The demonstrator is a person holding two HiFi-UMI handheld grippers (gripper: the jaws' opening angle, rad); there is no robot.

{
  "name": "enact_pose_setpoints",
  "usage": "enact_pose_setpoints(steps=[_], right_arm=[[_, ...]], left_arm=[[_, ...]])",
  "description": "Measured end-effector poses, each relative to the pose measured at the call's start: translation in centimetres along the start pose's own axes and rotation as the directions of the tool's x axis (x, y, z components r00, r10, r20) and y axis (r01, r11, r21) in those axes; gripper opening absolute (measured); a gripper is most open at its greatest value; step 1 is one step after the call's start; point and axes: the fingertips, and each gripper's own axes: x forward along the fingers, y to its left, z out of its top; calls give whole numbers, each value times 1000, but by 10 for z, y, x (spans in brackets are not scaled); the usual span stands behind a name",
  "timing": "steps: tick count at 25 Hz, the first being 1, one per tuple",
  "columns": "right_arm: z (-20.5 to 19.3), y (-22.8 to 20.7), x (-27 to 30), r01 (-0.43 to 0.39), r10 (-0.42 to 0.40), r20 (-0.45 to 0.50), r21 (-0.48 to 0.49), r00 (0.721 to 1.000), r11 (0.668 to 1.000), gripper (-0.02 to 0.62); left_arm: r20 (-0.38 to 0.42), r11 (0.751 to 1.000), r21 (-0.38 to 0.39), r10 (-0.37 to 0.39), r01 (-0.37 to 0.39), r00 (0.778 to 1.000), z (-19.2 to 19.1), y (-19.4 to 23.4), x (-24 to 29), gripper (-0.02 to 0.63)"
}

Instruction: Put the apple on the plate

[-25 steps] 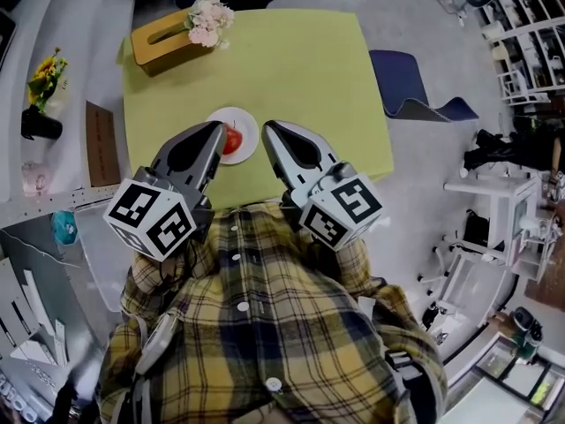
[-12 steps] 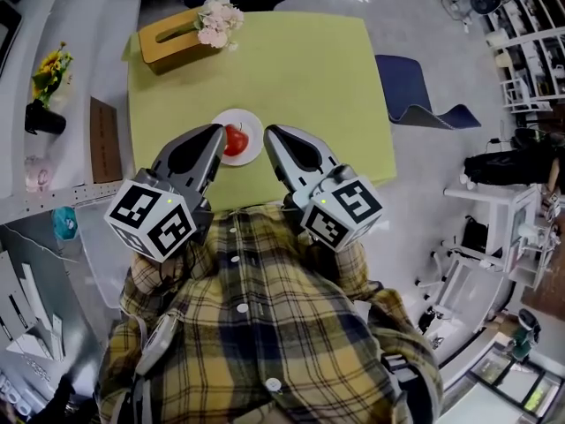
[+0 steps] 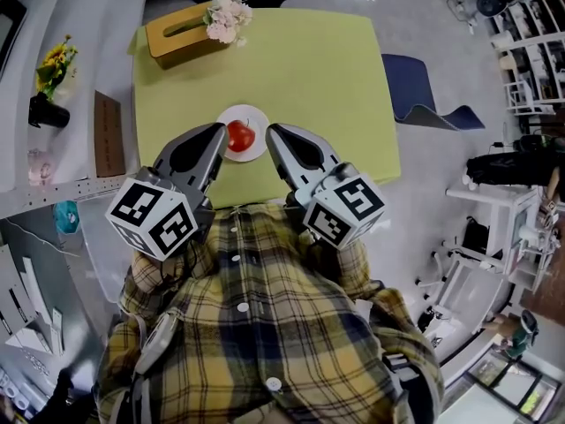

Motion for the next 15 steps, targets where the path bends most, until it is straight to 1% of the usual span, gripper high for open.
enact_pose_setpoints(steps=[7,15], right_arm=[[-3,3,-2,2,-2,-19,-12,1000,1000,-4],[-6,1,-7,29,-30,-30,-14,999,999,-4]], left_arm=[[-6,1000,-12,-4,4,1000,-3,-2,-3,8],[-5,999,-32,-8,7,1000,-9,-3,-6,8]])
